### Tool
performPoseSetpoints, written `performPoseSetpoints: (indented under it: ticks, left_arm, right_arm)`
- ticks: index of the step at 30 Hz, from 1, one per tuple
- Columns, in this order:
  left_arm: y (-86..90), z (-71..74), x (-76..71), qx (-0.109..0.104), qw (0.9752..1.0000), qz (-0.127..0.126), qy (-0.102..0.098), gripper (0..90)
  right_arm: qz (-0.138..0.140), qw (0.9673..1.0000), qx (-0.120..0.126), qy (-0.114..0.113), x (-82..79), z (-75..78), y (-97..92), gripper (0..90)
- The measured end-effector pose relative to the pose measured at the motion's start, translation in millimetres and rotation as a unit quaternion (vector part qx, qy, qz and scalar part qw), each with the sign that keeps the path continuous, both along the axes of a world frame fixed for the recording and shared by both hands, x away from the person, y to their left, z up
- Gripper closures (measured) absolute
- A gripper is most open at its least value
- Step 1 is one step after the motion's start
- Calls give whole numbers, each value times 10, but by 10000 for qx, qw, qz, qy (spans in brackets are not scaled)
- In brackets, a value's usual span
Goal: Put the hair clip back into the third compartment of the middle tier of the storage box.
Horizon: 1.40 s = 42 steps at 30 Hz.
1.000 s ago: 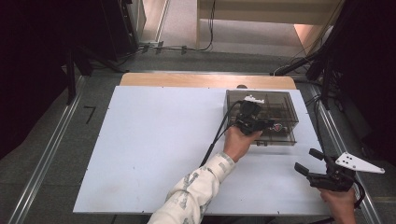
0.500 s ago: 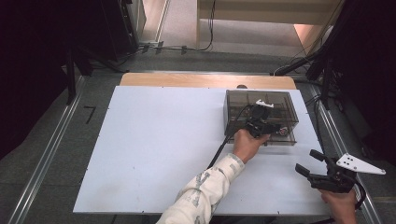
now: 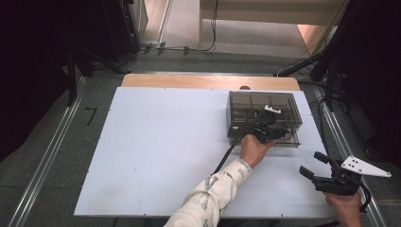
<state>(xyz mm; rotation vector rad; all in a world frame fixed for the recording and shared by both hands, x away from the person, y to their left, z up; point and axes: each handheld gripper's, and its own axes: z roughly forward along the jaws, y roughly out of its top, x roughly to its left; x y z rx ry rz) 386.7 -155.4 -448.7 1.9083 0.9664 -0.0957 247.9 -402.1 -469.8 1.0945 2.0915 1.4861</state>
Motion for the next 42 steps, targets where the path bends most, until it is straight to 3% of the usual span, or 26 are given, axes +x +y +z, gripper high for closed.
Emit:
performPoseSetpoints:
  ticks: [12,16,23,29,36,42]
  left_arm:
    - [-18,-70,16,122,9999,69,65,887]
    - [-11,-70,21,103,9999,37,83,733]
    - [-46,-41,-22,67,10000,-32,23,567]
    - [15,13,-35,-2,10000,-70,53,474]
    - [98,124,-146,-113,9996,-220,-138,349]
    - [304,232,-210,-227,9991,-185,-318,322]
  right_arm:
    - [20,10000,8,-7,1,0,4,82]
    - [19,10000,6,-4,4,-2,5,82]
    - [37,10000,5,8,8,-4,16,82]
    - [44,10000,-15,21,10,-10,22,82]
    - [44,10000,-33,47,23,-21,37,82]
    - [44,10000,-60,56,28,-26,45,82]
